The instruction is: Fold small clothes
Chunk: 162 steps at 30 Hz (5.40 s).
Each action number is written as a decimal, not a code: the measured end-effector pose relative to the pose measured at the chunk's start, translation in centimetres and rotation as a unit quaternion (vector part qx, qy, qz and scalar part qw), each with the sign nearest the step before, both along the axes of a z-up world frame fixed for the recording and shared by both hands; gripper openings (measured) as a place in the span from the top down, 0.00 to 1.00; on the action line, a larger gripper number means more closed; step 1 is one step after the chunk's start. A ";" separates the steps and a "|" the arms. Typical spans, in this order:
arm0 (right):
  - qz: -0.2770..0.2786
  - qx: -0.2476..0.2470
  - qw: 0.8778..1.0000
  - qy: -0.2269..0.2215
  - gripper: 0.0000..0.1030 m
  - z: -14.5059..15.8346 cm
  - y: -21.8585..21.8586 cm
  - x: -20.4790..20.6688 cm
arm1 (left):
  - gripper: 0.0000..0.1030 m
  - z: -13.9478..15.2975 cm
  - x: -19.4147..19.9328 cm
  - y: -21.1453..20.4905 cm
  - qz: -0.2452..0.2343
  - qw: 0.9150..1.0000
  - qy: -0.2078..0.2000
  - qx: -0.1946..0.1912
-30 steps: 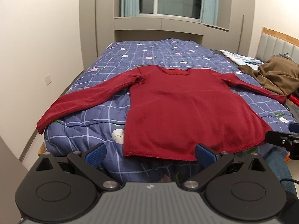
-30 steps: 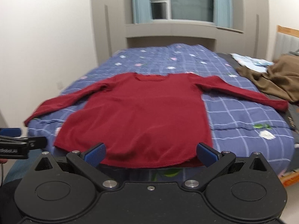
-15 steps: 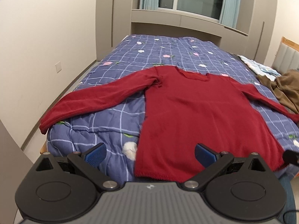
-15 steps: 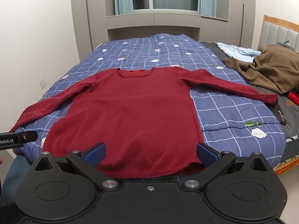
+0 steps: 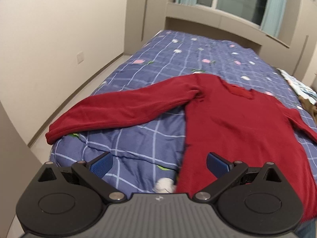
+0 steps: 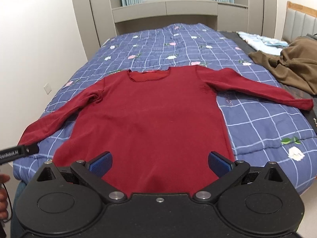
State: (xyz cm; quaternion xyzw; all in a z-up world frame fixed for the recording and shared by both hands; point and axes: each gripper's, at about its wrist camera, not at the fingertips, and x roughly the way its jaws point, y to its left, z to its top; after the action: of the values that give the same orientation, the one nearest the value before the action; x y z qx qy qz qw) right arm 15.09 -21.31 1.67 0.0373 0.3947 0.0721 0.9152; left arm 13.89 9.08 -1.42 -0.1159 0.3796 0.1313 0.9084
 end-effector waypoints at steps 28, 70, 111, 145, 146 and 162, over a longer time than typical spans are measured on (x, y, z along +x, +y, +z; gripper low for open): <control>-0.115 -0.120 0.983 0.074 0.00 -0.1 3.0 16.3 | 0.00 -3.1 9.4 7.4 0.065 0.994 0.066 -0.057; 0.593 -0.039 0.794 -0.127 0.94 -5.8 42.2 7.3 | 0.01 -1.2 -5.9 27.7 0.380 0.923 -0.031 -0.059; 0.047 0.081 0.988 -0.120 0.95 -5.0 1.0 31.7 | 0.01 -4.2 23.6 10.0 0.062 0.989 0.009 -0.135; 0.073 0.072 0.995 0.004 0.81 -11.1 -5.5 33.8 | 0.19 -4.1 35.5 3.8 -0.430 0.899 0.023 0.082; 0.074 0.071 0.995 0.005 0.85 -11.1 -5.6 33.8 | 0.26 -4.1 35.5 3.7 -0.437 0.895 0.027 0.088; 0.056 0.043 0.994 -0.079 0.96 -7.9 -6.4 33.0 | 0.94 -2.3 35.7 2.5 -0.426 0.901 0.010 0.082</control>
State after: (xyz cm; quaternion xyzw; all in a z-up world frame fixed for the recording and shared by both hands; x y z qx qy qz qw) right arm 48.10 -27.74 -6.26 0.0490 0.3190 0.1425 0.9357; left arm 49.63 11.54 -3.71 0.1329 0.3895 -0.2364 0.8802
